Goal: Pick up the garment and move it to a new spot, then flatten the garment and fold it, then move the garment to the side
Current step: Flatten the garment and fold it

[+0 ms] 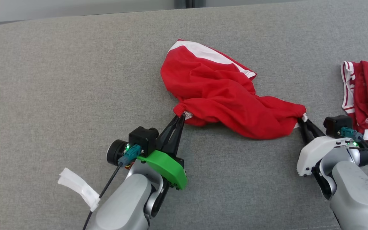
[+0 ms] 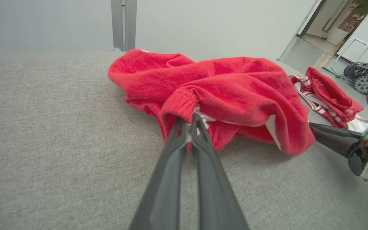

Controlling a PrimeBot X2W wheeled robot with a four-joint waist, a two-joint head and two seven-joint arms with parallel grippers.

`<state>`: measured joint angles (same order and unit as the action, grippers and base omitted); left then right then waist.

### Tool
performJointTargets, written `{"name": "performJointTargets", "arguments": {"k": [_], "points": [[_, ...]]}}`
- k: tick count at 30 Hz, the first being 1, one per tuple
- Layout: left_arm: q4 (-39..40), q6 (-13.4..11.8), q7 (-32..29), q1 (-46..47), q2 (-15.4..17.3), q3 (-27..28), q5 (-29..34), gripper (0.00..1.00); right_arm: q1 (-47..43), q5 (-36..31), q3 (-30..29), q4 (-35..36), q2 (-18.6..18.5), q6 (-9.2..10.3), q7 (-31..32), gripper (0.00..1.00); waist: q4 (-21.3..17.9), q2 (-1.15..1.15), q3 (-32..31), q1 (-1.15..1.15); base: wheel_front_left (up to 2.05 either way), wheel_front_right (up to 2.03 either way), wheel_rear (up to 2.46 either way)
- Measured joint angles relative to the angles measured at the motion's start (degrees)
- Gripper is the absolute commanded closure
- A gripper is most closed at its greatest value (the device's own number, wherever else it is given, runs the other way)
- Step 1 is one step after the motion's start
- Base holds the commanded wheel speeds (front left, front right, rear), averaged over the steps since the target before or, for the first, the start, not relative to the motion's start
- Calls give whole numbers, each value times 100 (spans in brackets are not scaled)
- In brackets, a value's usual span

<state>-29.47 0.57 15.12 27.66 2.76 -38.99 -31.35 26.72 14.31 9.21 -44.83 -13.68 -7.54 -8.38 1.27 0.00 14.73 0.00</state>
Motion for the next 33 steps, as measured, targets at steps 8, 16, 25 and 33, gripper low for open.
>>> {"name": "performJointTargets", "arguments": {"k": [8, 16, 25, 33], "points": [[-51, 2, 0, -59, 215, 309, 354, 100, -44, 553, 364, 335, -261, 1, -4, 100, -36, 0, -217, 0, 0, 0, 0], [74, 143, -129, 185, 1118, 479, 655, 100, 160, 1892, 654, 1935, -895, 1, 1018, 100, -57, 0, -572, 0, 0, 0, 0], [709, 411, -746, 1066, 1591, 652, 514, 100, 990, 2602, 368, 2960, -881, 3, 2049, 100, 5, 0, -998, 0, 0, 0, 0], [1181, 493, -1136, 1987, 1603, 980, 129, 100, 1913, 1580, -68, 3051, -416, 5, 2351, 100, 88, 0, -1392, 0, 0, 0, 0]]}}
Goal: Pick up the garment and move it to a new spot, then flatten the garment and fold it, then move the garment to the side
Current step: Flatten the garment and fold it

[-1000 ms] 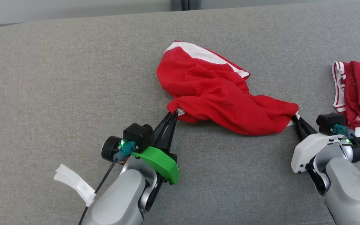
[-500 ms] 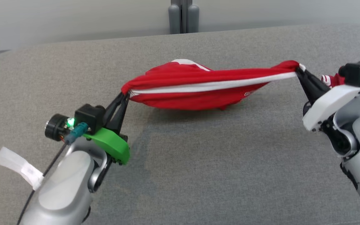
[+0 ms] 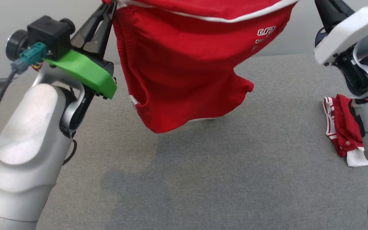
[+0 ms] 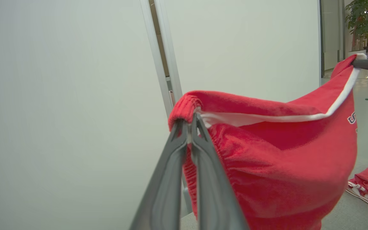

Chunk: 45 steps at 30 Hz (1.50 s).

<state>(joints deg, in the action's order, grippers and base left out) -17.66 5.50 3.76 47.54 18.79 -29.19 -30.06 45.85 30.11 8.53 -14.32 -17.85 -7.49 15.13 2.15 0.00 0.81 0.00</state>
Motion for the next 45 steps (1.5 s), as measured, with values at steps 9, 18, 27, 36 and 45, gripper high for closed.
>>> {"name": "performJointTargets", "arguments": {"k": [9, 18, 27, 36, 45], "points": [[604, -114, -265, -126, 107, 136, -268, 100, -249, -980, -593, 533, 695, -1, 576, 100, 104, 0, -185, 0, 0, 0, 0], [992, -259, -639, -255, 278, 172, -378, 100, -335, -1317, -1061, 1017, 995, 0, 1180, 100, 81, 0, 195, 0, 0, 0, 0], [-80, -202, -814, 1432, 51, 289, -307, 100, 1610, -1651, -931, -74, 854, 0, 827, 100, -48, 0, 1138, 0, 0, 0, 0], [-1970, -187, 111, 3864, -413, 655, -120, 100, 4001, -2223, -1163, -1959, 1136, -1, -1117, 100, -272, 0, 2285, 0, 0, 0, 0], [-3315, 26, 1046, 4318, -836, 672, -133, 100, 4144, -2204, -1293, -3675, 1316, -1, -2330, 100, -511, 0, 3025, 1, 0, 0, 0]]}}
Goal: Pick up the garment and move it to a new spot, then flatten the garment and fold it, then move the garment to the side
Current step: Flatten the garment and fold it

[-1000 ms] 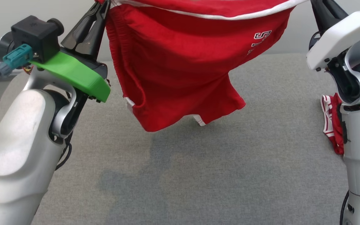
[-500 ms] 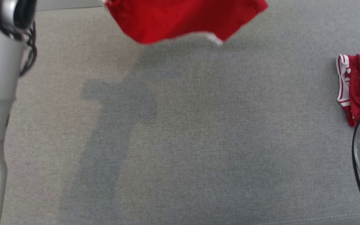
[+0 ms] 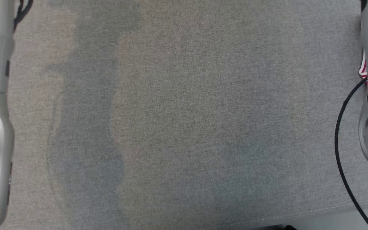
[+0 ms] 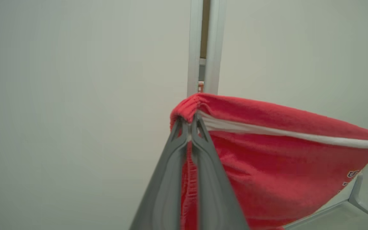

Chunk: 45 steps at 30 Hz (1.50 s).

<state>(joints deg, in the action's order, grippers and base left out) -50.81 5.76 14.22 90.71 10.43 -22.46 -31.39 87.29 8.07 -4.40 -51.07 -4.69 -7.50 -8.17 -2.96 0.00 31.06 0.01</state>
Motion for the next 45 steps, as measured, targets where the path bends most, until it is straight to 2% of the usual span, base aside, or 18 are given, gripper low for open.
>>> {"name": "performJointTargets", "arguments": {"k": [5, 10, 13, 17, 24, 34, 45], "points": [[-133, 114, 55, -746, -211, 19, -60, 100, -600, 148, 274, -757, -22, 0, -248, 100, 39, 0, 126, 1, 0, 0, 0], [425, 156, 80, -1931, -200, -293, 246, 100, -1210, 480, 787, -1128, -107, 0, -354, 100, 146, 0, -6, 0, 0, 0, 0], [821, 163, 80, -2692, -109, -656, 296, 100, -1593, 720, 1140, -1213, -220, 0, -334, 100, 194, 0, -162, 0, 0, 0, 0], [1296, 163, 80, -3540, 225, -1185, 258, 100, -2116, 1105, 1761, -1146, -412, 0, -113, 100, 246, 0, -442, 0, 0, 0, 0], [1871, 164, 80, -4565, 817, -1831, 420, 100, -3002, 1953, 2881, -530, -1012, 0, 505, 100, 304, 0, -1024, 0, 0, 0, 0], [2460, 172, 81, -5754, 1287, -2374, 575, 100, -4159, 3164, 4122, 743, -2140, -2, 1560, 100, 326, 0, -1887, -1, 0, 0, 0], [3320, 178, 80, -7123, 1668, -2640, 12, 100, -5305, 4240, 4765, 2305, -3438, -5, 2793, 100, 339, 0, -2777, -1, 0, 0, 0]]}}
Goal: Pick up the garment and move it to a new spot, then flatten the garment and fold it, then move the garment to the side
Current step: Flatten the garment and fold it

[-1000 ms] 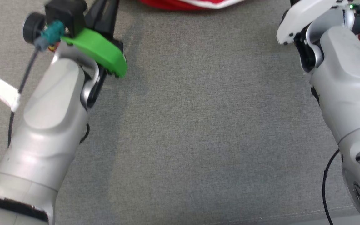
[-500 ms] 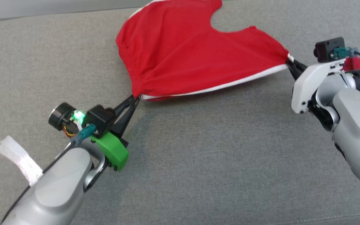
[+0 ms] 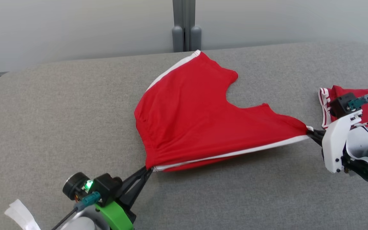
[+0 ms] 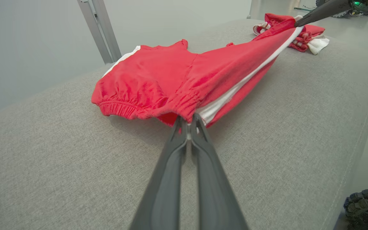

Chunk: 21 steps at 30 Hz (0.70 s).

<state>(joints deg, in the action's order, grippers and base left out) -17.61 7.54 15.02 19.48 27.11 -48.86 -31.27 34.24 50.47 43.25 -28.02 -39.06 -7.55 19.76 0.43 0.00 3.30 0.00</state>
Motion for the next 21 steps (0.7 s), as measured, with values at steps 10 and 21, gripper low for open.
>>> {"name": "performJointTargets", "arguments": {"k": [10, 21], "points": [[655, -151, -134, -314, 133, -123, -32, 100, -336, 199, -397, 1004, -681, 0, 782, 100, 240, 0, -227, 0, 0, 0, 0], [238, -275, -74, 544, -549, 46, 111, 100, 883, -140, -757, 1150, -571, 2, 2002, 100, 643, 0, 354, 0, 0, 0, 0]]}}
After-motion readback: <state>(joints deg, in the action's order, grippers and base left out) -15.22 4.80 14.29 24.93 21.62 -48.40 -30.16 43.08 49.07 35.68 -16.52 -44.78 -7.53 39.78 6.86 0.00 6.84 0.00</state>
